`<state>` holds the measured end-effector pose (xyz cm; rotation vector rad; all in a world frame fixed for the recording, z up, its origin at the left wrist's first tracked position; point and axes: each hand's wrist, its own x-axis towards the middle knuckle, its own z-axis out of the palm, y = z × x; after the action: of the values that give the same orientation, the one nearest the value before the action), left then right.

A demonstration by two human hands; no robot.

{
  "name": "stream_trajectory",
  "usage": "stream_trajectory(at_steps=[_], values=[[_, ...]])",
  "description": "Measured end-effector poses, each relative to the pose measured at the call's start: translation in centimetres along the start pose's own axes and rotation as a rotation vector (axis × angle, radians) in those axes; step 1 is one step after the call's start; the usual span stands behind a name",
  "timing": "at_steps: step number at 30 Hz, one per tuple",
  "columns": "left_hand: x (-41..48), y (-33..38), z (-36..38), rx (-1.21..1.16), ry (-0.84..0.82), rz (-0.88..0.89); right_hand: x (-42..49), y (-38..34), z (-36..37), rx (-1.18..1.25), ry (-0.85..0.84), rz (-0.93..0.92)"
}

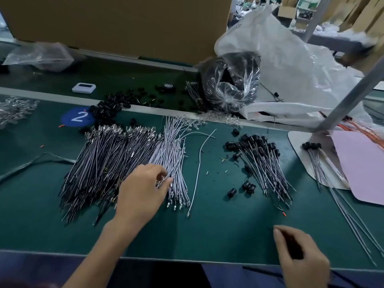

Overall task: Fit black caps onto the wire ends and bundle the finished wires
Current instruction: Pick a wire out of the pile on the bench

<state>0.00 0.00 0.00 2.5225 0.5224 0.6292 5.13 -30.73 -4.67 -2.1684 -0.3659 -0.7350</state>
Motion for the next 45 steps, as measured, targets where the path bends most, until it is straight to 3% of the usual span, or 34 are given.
stream_trajectory(at_steps=[4,8,16,24,30,35,40,45], values=[[1.3,0.8,0.8,0.094,-0.031,-0.114,-0.3,-0.3,1.4,-0.133,0.126,-0.041],[1.8,1.0,0.9,0.029,-0.060,-0.226,-0.5,0.2,1.9,-0.167,0.169,-0.059],[2.2,1.2,0.8,-0.042,-0.055,-0.256,-0.2,-0.5,1.1,-0.088,0.057,-0.033],[2.2,1.2,0.1,0.124,-0.072,-0.215,-1.1,-1.4,0.0,-0.034,-0.040,0.030],[2.5,0.6,-0.4,-0.066,-0.025,-0.246,-0.9,-2.9,0.1,-0.027,-0.059,0.147],[2.6,0.4,-1.5,-0.244,0.051,-0.277,0.7,-5.6,1.1,0.158,-0.059,0.213],[1.3,1.9,-2.7,-0.366,0.106,-0.194,3.7,-10.4,3.9,0.491,-0.328,0.395],[-0.6,3.7,-2.2,-0.484,0.055,-0.056,7.0,-16.0,7.6,0.704,-0.541,0.434]])
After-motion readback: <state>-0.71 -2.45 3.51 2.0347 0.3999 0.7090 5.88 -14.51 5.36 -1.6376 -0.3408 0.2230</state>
